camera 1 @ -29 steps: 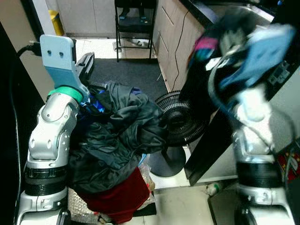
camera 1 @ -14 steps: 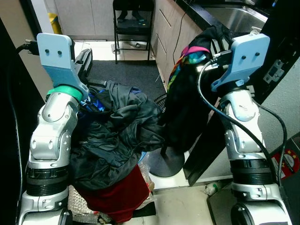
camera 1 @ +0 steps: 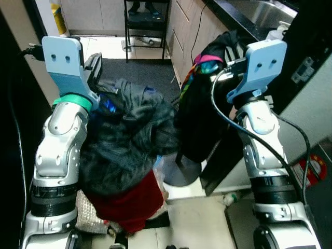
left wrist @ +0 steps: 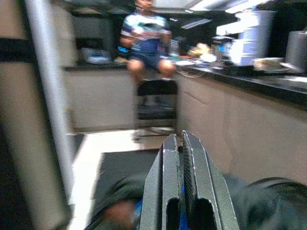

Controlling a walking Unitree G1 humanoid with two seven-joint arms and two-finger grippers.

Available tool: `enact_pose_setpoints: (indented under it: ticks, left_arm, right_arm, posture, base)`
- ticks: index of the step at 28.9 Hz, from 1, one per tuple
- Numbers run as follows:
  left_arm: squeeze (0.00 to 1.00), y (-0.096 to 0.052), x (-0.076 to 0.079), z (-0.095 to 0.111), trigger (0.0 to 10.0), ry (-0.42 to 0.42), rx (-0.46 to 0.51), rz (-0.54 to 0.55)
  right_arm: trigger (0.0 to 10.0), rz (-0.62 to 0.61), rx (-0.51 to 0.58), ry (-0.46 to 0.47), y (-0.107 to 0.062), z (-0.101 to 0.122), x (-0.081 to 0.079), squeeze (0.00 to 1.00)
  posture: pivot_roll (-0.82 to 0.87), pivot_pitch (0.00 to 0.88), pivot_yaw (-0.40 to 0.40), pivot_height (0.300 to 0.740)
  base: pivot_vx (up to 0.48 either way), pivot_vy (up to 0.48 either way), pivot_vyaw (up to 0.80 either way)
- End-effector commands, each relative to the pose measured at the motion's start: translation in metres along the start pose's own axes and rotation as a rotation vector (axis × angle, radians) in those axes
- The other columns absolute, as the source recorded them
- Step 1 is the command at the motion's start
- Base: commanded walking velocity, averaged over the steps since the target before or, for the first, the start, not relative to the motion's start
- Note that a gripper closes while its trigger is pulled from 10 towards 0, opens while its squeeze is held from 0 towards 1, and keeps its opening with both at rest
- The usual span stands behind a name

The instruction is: Clothes washing

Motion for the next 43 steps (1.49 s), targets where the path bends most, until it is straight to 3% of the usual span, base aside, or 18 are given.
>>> enact_pose_setpoints:
  ticks: [1,13,37,43]
  left_arm:
    - [0.00,-0.001,0.002,0.000,10.0,0.004,0.008,-0.005]
    - [0.00,0.001,0.003,0.000,10.0,0.005,0.003,-0.007]
    - [0.00,0.001,-0.001,0.001,10.0,0.013,0.010,0.017]
    - [0.00,0.004,-0.001,0.011,10.0,0.078,0.056,0.013]
  right_arm:
    - [10.0,0.001,0.014,-0.006,0.000,0.002,-0.001,0.00]
    - [10.0,0.004,0.006,-0.004,-0.001,0.001,-0.002,0.00]
    - [10.0,0.010,-0.003,0.006,0.000,-0.001,-0.003,0.00]
    - [10.0,-0.029,0.016,0.029,0.002,0.004,0.002,0.00]
  posture:
    - [0.03,0.000,-0.017,0.740]
    - [0.03,0.000,-0.014,0.740]
    - [0.03,0.000,-0.016,0.740]
    - [0.03,0.000,-0.013,0.740]
  base:
    - [-0.472,0.000,0.00]
    - [-0.167,0.000,-0.07]
    - [0.000,0.000,-0.79]
    - [0.000,0.000,-0.80]
Point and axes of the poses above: a point about 5 cm out from each wrist's last joint towards the gripper, its own y axis pointing out of the wrist towards the gripper, its own z axis along the axis of the wrist's last joint, x = y × z, the point moved 2 cm from there along y, pointing out of the wrist towards the gripper, and after that the axes turned 6 degrees about -y, right-handed, at the moved point
